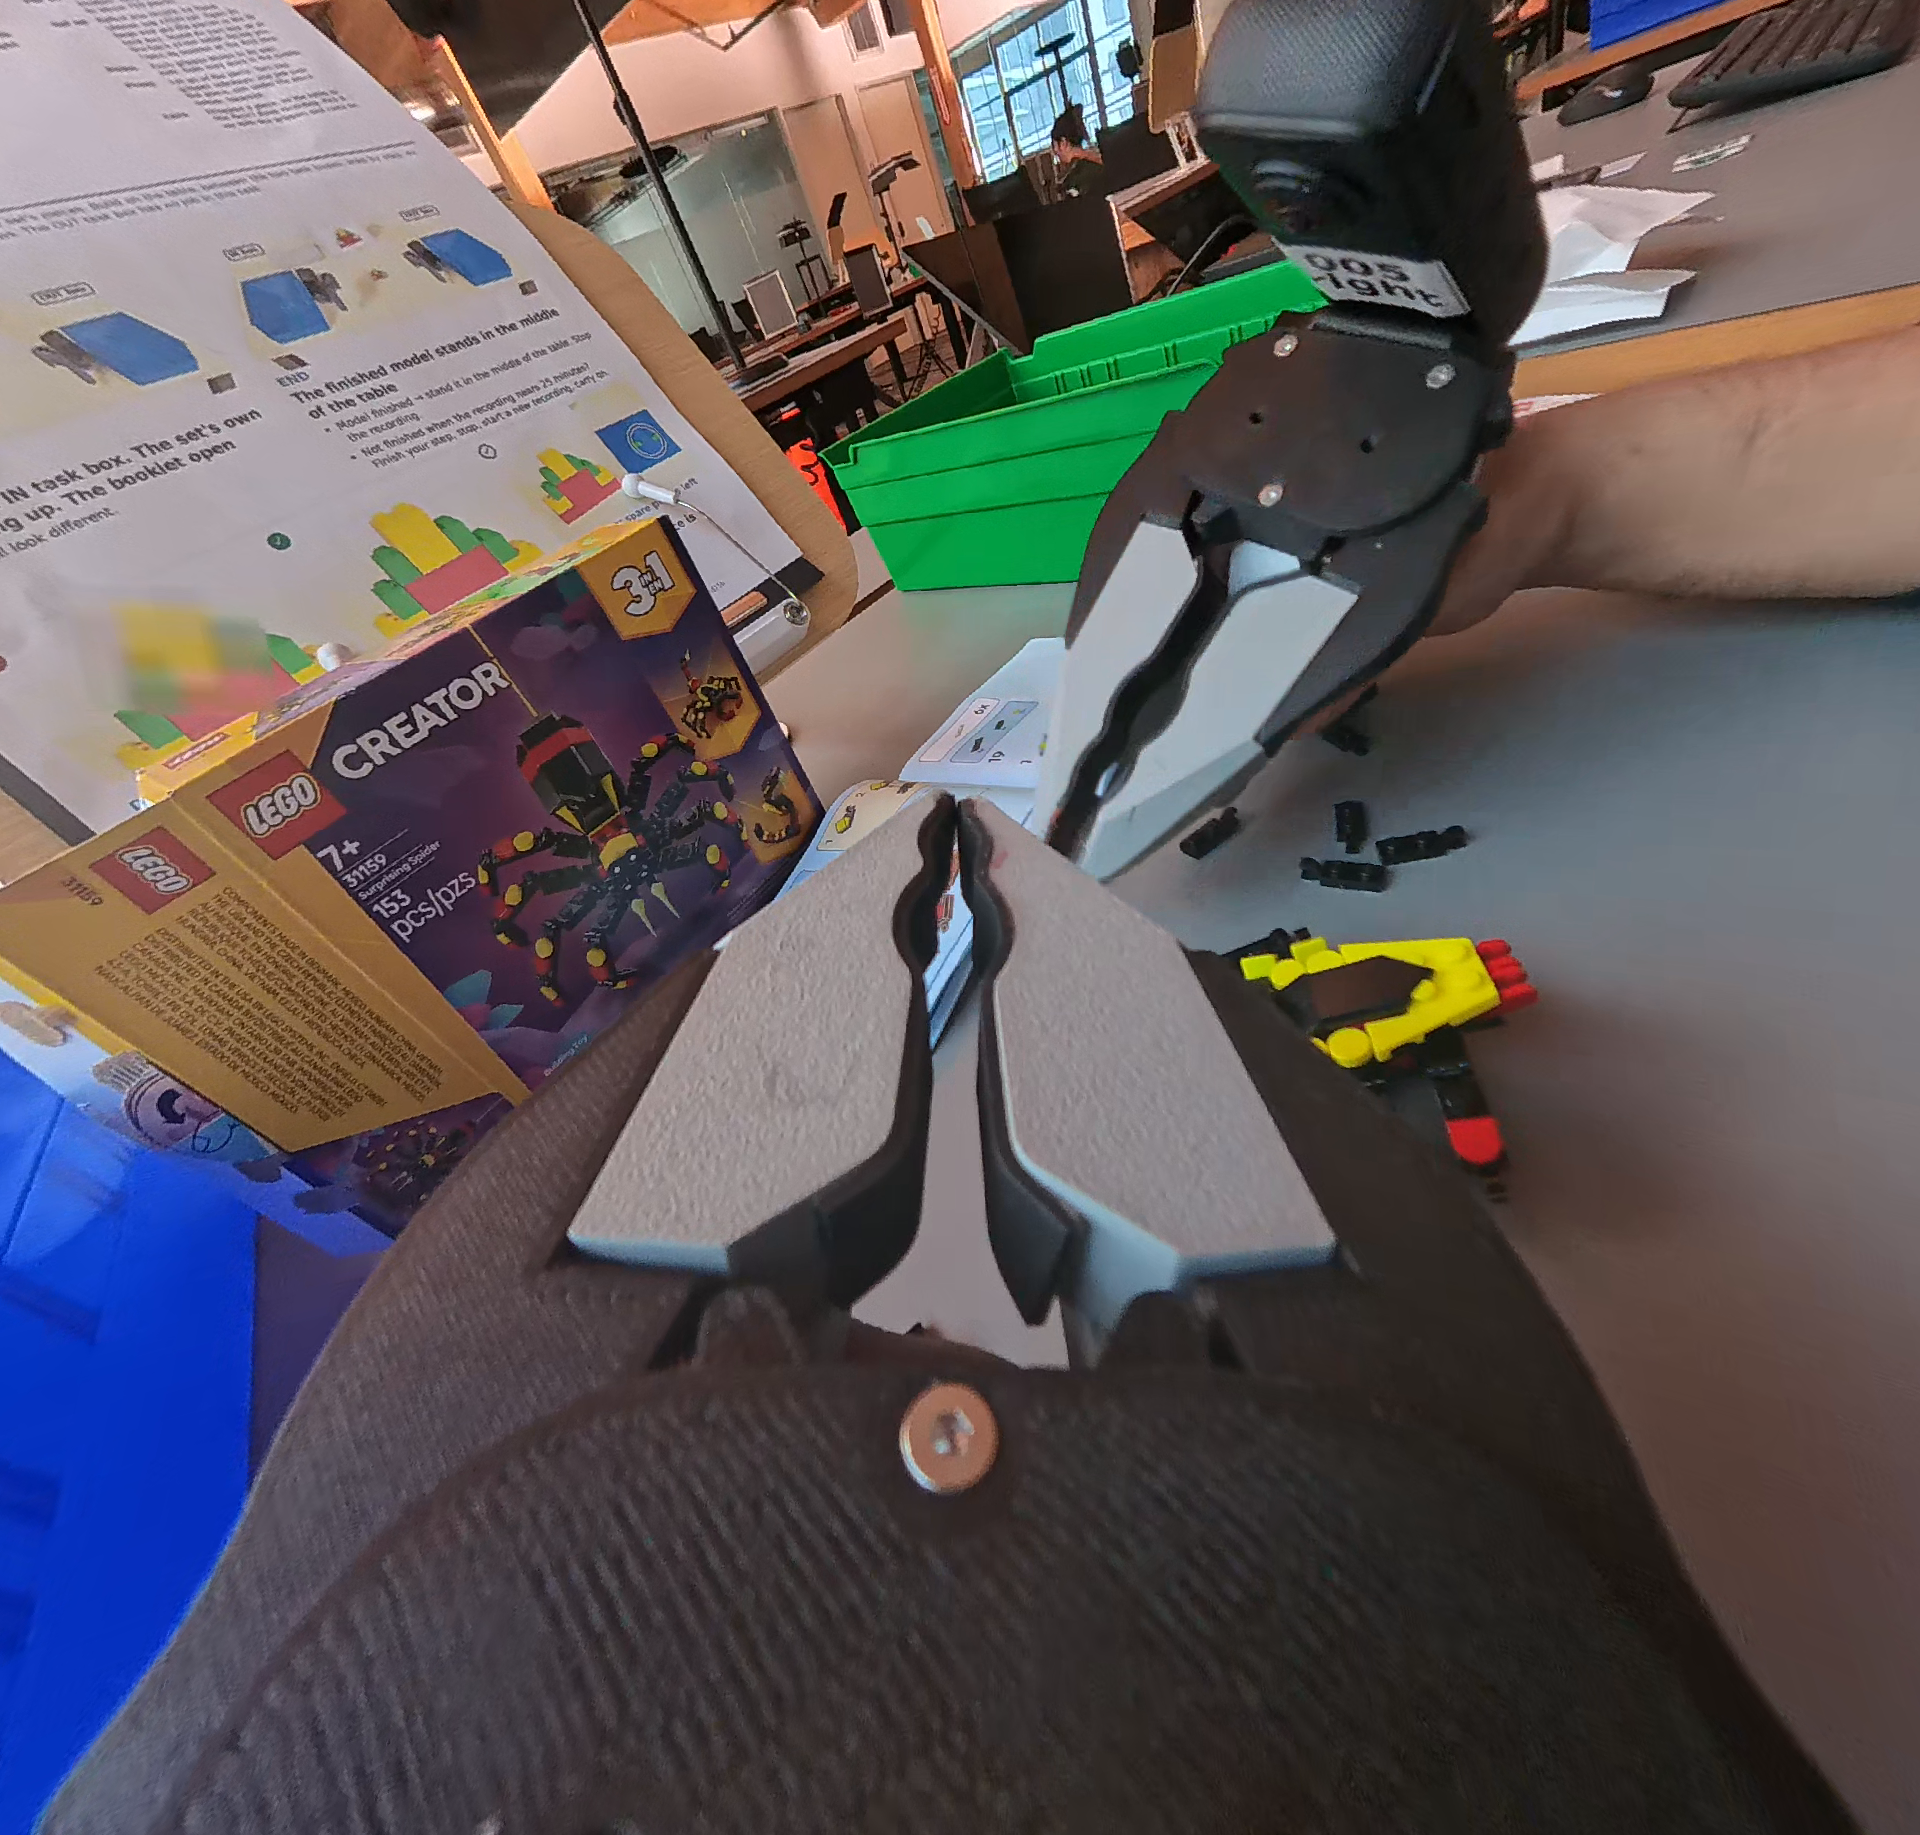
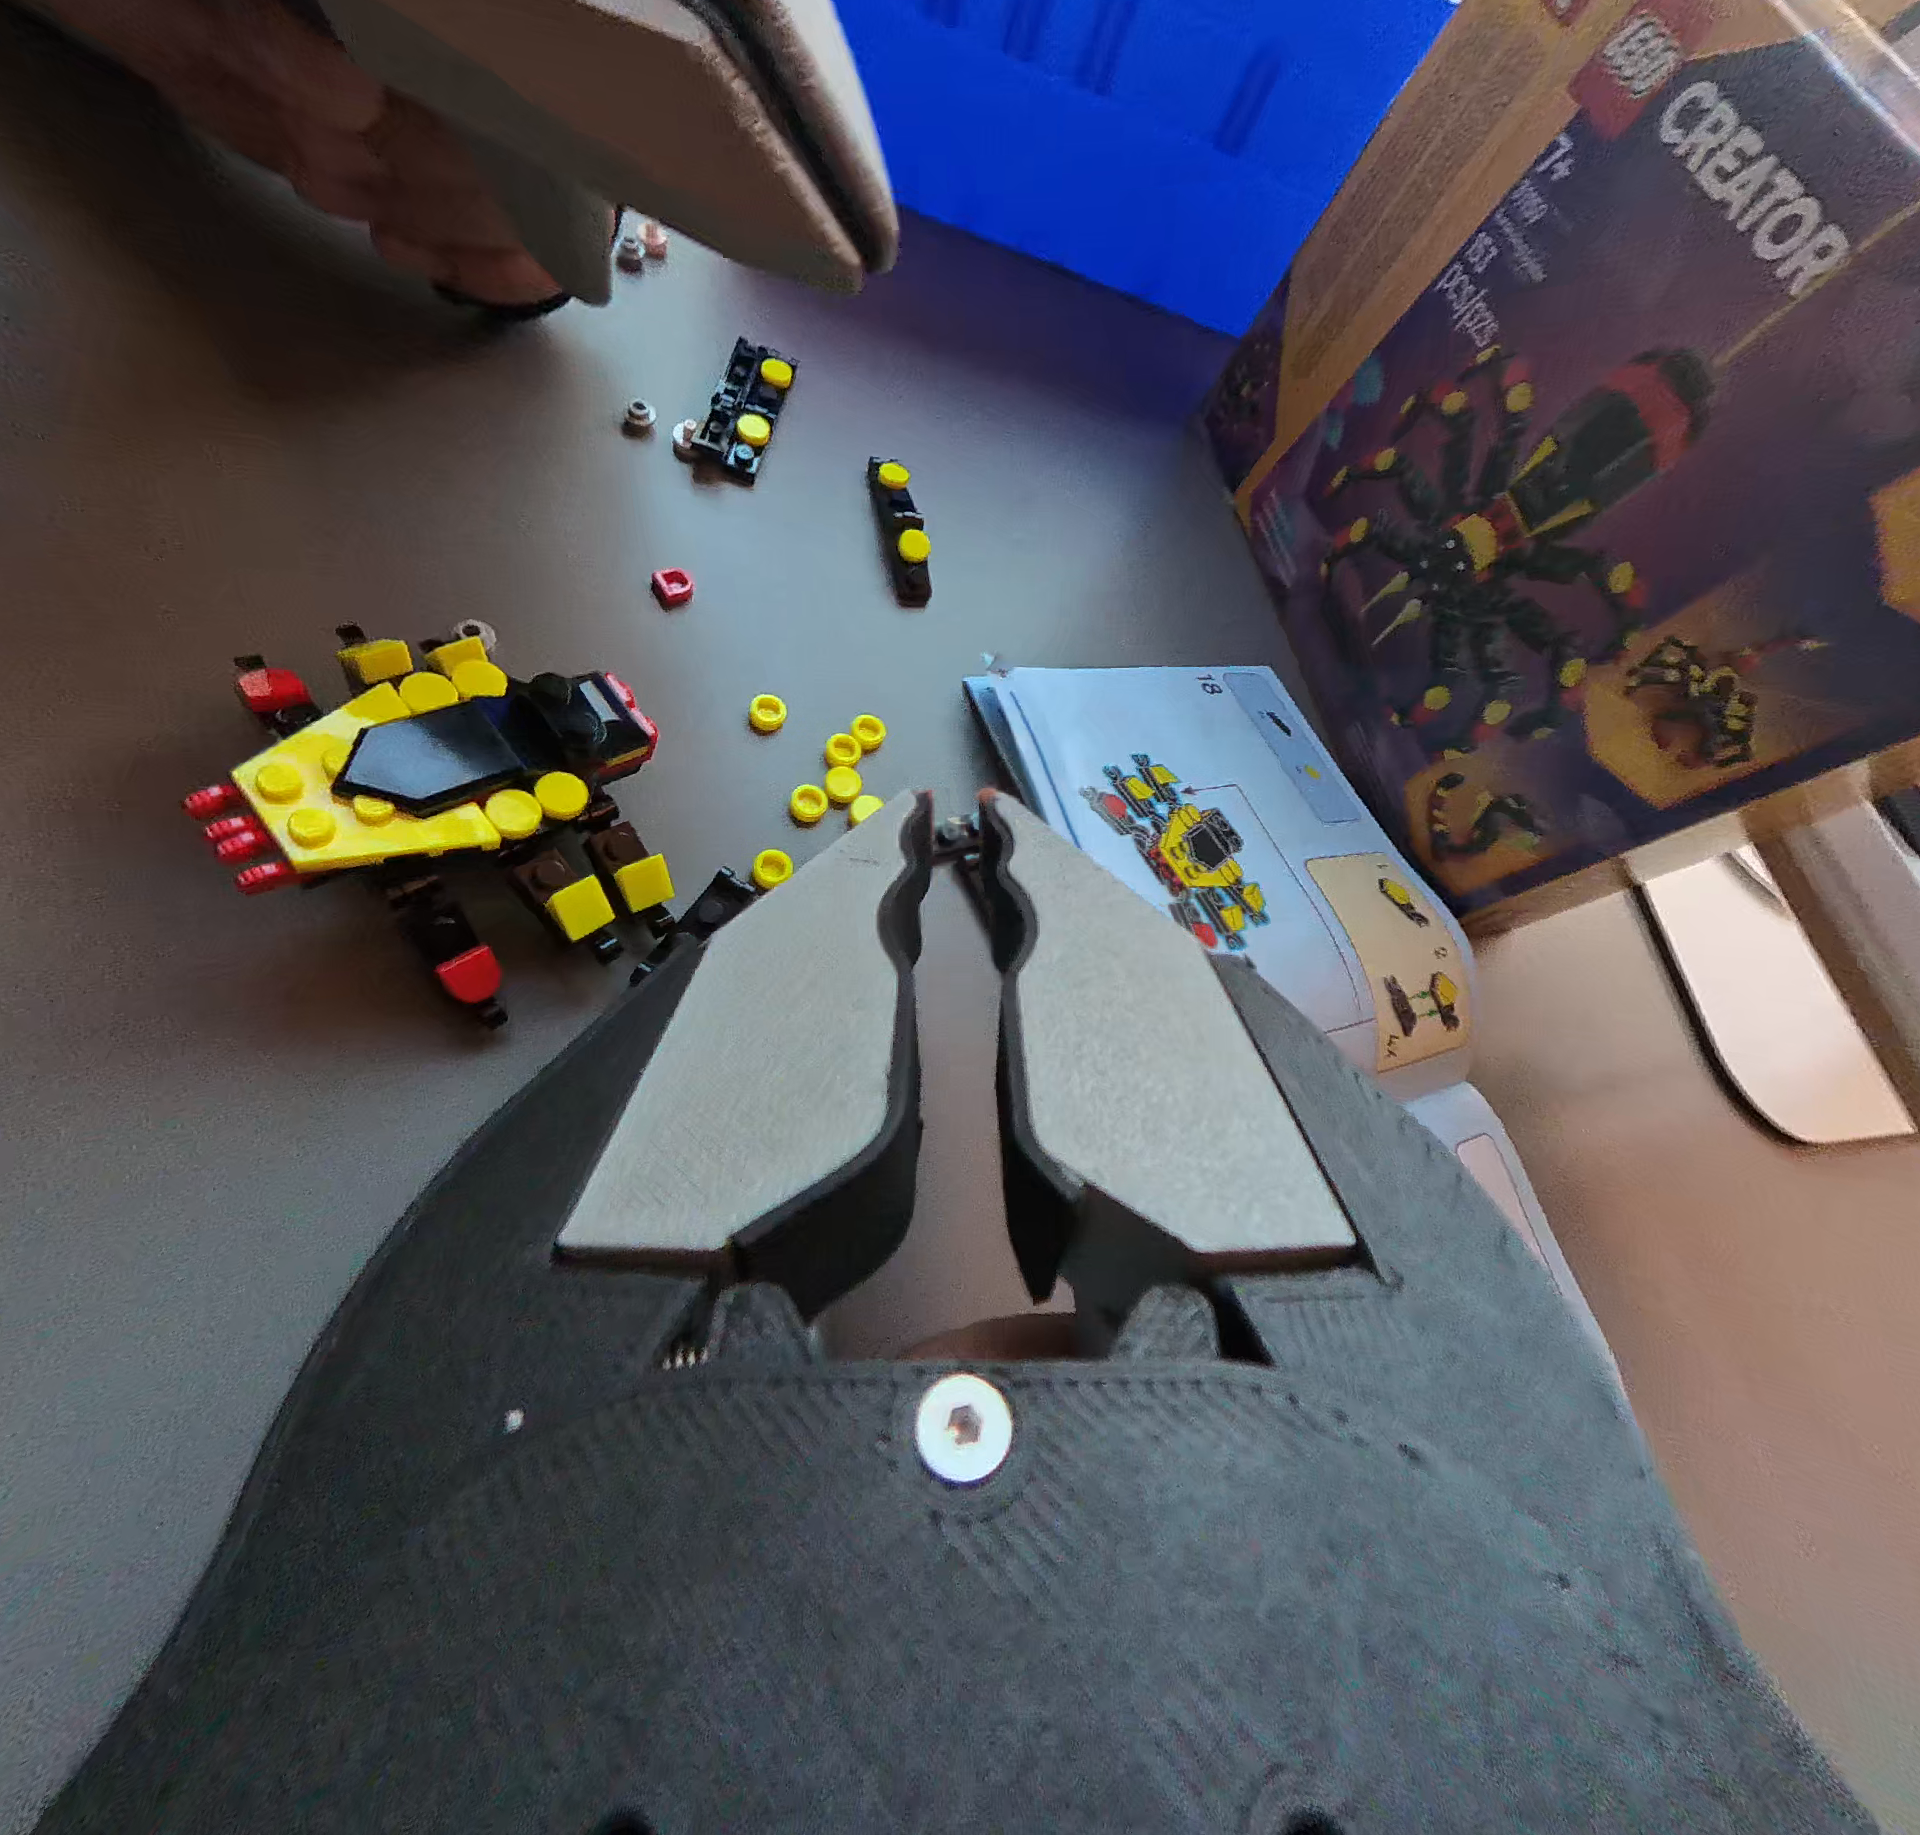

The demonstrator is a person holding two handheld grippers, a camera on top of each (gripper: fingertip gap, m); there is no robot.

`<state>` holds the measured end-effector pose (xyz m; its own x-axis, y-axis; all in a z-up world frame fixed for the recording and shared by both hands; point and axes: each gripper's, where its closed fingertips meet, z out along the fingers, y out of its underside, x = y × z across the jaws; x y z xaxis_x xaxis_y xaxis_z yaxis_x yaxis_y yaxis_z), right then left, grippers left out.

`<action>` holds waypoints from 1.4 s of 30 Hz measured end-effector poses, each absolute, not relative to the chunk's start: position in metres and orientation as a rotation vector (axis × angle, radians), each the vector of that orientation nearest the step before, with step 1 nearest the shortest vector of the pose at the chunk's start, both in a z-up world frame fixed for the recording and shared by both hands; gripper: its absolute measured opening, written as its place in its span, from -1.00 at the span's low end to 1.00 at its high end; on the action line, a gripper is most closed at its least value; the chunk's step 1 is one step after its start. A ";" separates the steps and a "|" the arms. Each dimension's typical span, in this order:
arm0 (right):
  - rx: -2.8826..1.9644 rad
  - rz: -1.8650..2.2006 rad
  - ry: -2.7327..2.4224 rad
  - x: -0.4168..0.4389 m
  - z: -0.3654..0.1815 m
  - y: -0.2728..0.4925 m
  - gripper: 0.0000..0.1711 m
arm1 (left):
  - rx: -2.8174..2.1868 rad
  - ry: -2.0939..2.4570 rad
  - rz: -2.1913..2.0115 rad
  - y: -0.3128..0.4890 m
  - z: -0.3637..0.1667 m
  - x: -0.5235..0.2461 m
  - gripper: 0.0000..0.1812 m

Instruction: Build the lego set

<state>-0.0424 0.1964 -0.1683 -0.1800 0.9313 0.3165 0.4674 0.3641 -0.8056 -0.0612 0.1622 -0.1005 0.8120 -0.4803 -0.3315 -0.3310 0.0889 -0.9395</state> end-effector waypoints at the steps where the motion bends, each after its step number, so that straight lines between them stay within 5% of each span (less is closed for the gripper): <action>1: -1.223 0.687 -1.817 -0.043 -0.171 0.195 -0.93 | -1.513 0.678 -0.126 0.162 -0.100 -0.061 -1.00; 13: -1.227 0.545 -1.910 -0.049 -0.191 0.196 -0.80 | -1.514 0.676 -0.132 0.163 -0.100 -0.059 -1.00; 21: -1.209 0.483 -1.913 -0.051 -0.194 0.199 -1.00 | -1.517 0.665 -0.139 0.164 -0.099 -0.060 -1.00; 42: -1.280 0.538 -1.628 -0.012 -0.145 0.251 -1.00 | -1.522 0.653 -0.129 0.165 -0.098 -0.066 -1.00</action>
